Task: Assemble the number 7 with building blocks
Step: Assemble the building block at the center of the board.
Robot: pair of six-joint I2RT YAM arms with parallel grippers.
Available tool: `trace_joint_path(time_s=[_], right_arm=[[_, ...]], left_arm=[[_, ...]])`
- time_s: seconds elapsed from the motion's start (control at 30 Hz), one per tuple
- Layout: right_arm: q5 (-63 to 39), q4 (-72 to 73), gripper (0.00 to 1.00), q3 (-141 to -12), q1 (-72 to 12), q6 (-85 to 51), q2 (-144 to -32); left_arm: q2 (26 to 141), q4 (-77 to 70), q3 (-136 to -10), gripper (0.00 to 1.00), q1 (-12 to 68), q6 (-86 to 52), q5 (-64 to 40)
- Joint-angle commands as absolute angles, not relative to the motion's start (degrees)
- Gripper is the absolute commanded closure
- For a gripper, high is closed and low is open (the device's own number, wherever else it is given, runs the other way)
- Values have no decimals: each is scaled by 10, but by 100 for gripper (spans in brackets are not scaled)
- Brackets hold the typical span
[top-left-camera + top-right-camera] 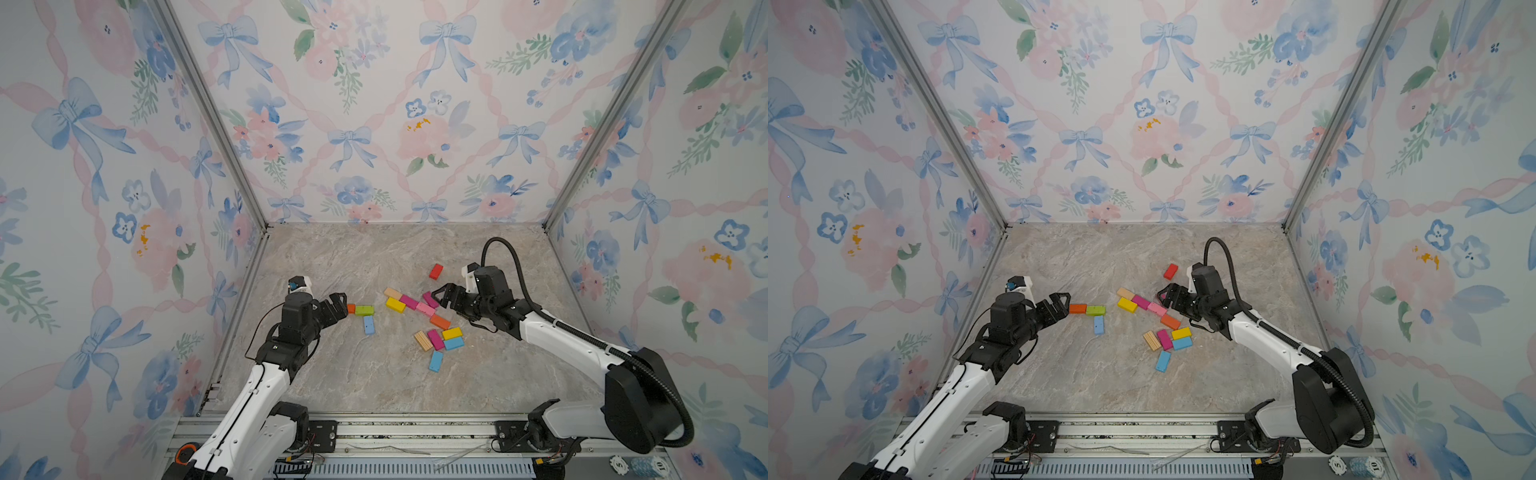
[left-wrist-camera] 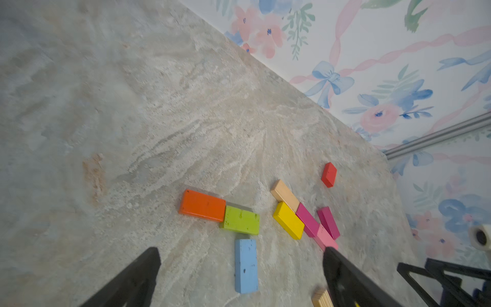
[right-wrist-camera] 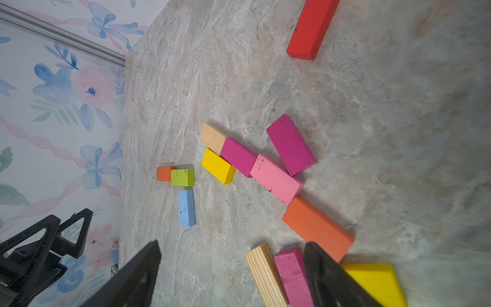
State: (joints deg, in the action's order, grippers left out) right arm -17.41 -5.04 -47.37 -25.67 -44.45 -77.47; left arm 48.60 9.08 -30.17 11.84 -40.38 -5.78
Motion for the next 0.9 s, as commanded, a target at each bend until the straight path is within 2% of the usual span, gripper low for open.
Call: trace_joint_path(time_s=[0.0,0.13,0.33,0.87], right_arm=[[-261,-64,9,-472,-204,-386,-742],[-313,-41,9,-452,-154,-384,-750],[-365,-22,9,-453,-128,-383,-790],[-373,-33,10,-451,-113,-367,-791]], left_arm=[[495,139,-285,2,133,-441,-168],[536,126,-285,2,189,-445,-152],[682,100,-324,3,237,-430,-142],[854,47,-385,3,236,-398,-144]])
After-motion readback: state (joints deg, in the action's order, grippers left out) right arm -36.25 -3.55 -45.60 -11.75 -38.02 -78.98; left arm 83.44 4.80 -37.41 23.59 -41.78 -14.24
